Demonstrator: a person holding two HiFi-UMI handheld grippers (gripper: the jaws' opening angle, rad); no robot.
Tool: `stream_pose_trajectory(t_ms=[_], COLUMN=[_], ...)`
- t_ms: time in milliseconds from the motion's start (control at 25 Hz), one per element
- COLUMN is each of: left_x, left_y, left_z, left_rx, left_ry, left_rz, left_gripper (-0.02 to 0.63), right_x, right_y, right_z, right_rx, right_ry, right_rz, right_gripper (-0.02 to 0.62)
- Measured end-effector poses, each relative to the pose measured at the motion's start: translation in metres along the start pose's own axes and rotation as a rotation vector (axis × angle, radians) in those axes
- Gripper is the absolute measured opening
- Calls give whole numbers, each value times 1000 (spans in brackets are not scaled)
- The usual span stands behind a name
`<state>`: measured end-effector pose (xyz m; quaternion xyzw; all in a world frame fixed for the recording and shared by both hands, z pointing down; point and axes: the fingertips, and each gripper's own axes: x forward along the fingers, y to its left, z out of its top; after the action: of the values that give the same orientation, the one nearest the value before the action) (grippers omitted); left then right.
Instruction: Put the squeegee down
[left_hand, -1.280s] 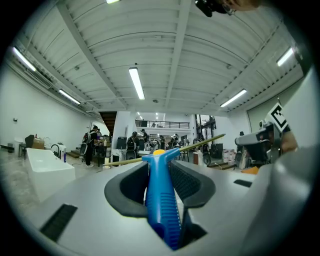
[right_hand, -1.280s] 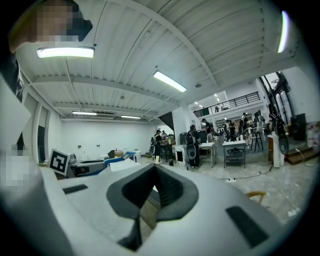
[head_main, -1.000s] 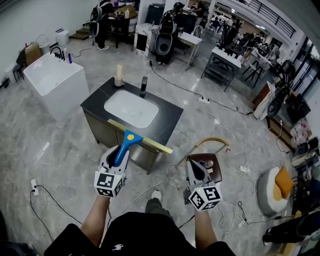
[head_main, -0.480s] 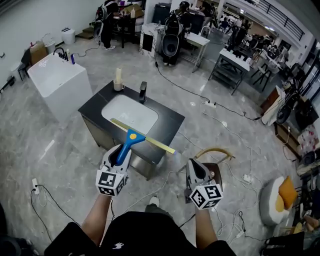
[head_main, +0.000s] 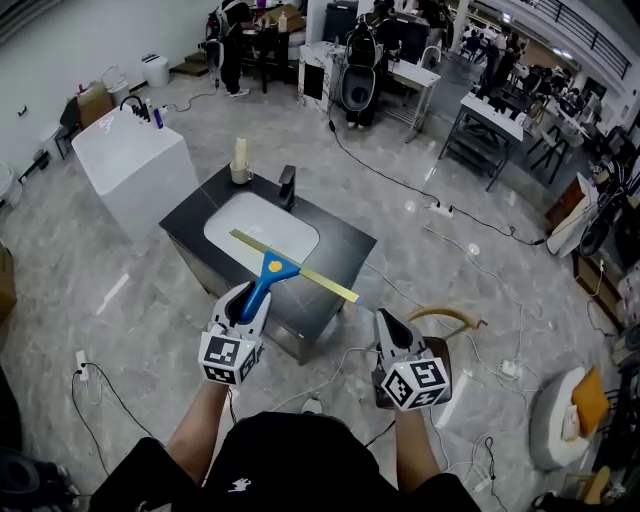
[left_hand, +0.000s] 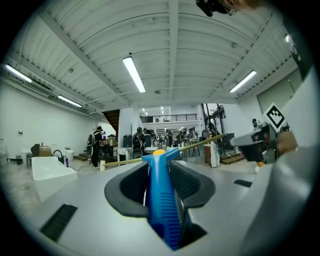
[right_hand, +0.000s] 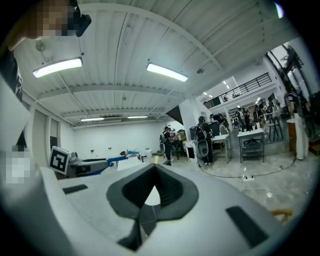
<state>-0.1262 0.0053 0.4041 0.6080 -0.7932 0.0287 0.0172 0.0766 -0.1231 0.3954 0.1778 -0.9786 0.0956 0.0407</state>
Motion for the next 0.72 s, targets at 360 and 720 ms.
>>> stream_pose_trajectory(t_ms=[360, 720], left_x=[54, 100], left_y=[-15, -13], left_z=[-15, -37], left_rx=[40, 62], left_ry=[62, 143], left_rz=[-7, -71], left_gripper=[140, 140], right_x=[17, 29], right_y=[-55, -83], right_z=[-2, -2], right_rx=[37, 61], right_ry=[15, 31], right_rz=[8, -42], right_gripper=[2, 2])
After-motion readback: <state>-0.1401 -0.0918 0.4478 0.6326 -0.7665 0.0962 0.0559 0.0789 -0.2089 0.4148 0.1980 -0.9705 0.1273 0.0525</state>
